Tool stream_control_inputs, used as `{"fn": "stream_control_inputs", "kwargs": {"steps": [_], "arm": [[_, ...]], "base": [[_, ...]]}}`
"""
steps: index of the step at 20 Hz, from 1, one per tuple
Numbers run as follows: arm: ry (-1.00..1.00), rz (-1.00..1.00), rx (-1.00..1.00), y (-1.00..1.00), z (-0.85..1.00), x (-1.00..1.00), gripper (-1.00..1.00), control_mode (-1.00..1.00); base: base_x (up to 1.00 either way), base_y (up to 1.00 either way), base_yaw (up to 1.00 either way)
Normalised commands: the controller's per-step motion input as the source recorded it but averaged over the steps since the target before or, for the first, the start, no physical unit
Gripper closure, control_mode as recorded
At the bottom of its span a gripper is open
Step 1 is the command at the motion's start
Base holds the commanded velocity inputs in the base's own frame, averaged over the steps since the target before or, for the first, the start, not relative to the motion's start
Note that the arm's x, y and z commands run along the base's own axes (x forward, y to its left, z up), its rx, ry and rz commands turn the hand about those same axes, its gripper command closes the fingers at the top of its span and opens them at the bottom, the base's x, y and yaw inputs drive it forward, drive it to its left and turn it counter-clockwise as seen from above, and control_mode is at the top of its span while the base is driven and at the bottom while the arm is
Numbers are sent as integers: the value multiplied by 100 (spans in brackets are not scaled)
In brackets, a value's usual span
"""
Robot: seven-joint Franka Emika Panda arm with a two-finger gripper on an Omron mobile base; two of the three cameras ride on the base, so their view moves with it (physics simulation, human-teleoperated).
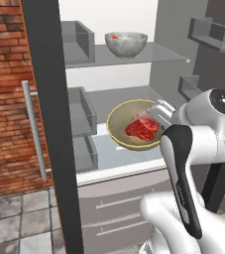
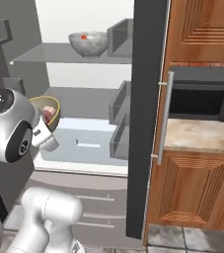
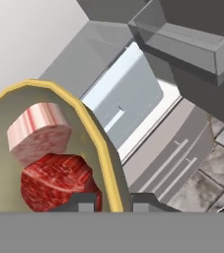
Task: Place the bowl with the broccoli and carrot on the top shelf of the fridge. Place the bowl with the steaks on the second highest shelf of the fridge.
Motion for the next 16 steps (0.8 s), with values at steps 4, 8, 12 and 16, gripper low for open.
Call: {"fn": "stream_control_inputs", "kwargs": {"steps": [4,8,12,16], "arm": [[0,0,0,0,0,0,100,100],[0,0,0,0,0,0,100,100],[0,0,0,0,0,0,100,100],[-2,-19,6,0,-46,59,100,-100]], "base": [[45,-8,-7],[73,0,-7],[67,0,-6],[0,0,0]]}}
